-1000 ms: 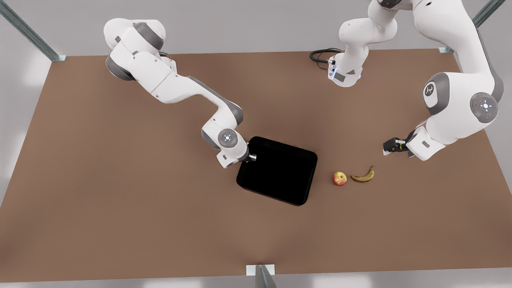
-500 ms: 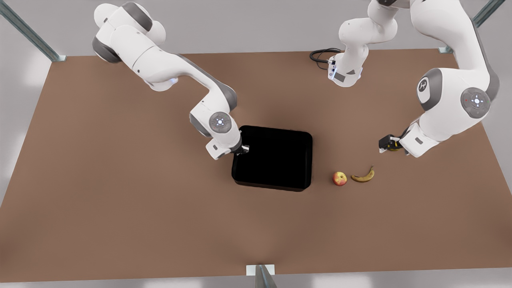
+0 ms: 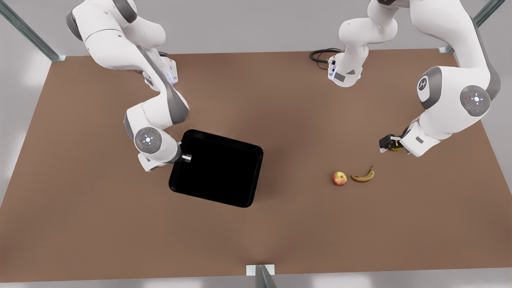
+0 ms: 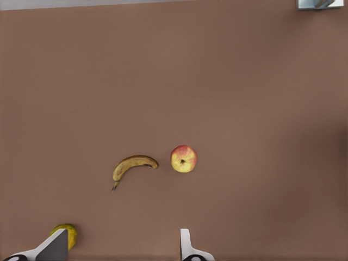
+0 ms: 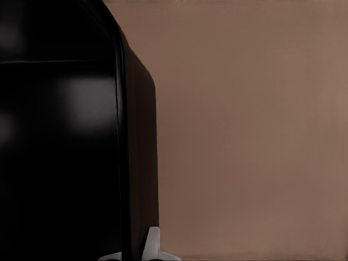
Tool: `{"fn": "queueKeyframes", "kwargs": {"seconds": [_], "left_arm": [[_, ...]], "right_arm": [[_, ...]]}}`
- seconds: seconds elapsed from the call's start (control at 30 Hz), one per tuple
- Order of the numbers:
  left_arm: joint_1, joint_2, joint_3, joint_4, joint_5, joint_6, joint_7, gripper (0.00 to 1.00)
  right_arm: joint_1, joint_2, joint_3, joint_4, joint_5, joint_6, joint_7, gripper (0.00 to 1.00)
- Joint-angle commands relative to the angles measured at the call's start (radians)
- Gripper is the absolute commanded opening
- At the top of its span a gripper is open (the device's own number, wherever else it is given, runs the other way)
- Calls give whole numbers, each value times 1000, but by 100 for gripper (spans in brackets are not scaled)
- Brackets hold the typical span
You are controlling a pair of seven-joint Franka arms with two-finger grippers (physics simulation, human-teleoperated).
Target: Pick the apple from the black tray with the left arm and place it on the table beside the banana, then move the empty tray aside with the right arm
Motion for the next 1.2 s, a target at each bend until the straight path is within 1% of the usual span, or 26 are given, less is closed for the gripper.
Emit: {"fn": "queueKeyframes", "kwargs": {"seconds": [0.0,0.1,0.4,0.47,0.63,0.67,0.73,0.83,0.93,0.97,1.0,1.03,1.07,1.1,1.13,1.17], "left_arm": [[0,-1,0,1,1,-1,-24,100],[0,0,0,1,1,-1,-24,100],[0,-1,0,-1,1,-1,-24,100],[0,-1,0,-1,1,-1,-24,100],[-27,7,-5,13,27,-1,-79,100],[-46,10,-10,16,30,-1,-135,100],[-47,11,-8,30,26,3,-84,100],[-46,19,-8,30,30,3,-84,100],[-46,24,-8,30,32,3,-87,100],[-47,24,-8,30,32,3,-87,100],[-47,24,-8,30,32,3,-87,100],[-47,24,-8,30,33,1,-87,100],[-47,24,-8,30,33,3,-90,100],[-49,24,-8,30,33,1,-93,100],[-49,24,-10,30,33,1,-95,100],[-49,24,-10,30,33,1,-95,100]], "right_arm": [[-1,-17,-60,0,65,-90,-552,15],[-3,-26,-169,0,67,-90,-730,15],[-3,-18,-401,45,70,-114,-1093,15],[-3,-17,-425,45,70,-114,-1131,15],[-3,-3,-437,45,67,-108,-1139,15],[-3,11,-439,45,67,-100,-1139,15],[-3,61,-451,73,65,-94,-1139,15],[-9,130,-471,80,65,-14,-1152,15],[-10,161,-483,82,65,16,-1154,18],[-9,163,-483,82,65,30,-1154,24],[-9,166,-485,83,65,32,-1148,82],[-7,161,-483,109,65,27,-1142,100],[-7,144,-483,120,72,18,-1142,100],[-4,95,-477,122,127,10,-1139,100],[-4,63,-474,126,127,-36,-1137,100],[-1,52,-464,206,138,-126,-1116,100]]}}
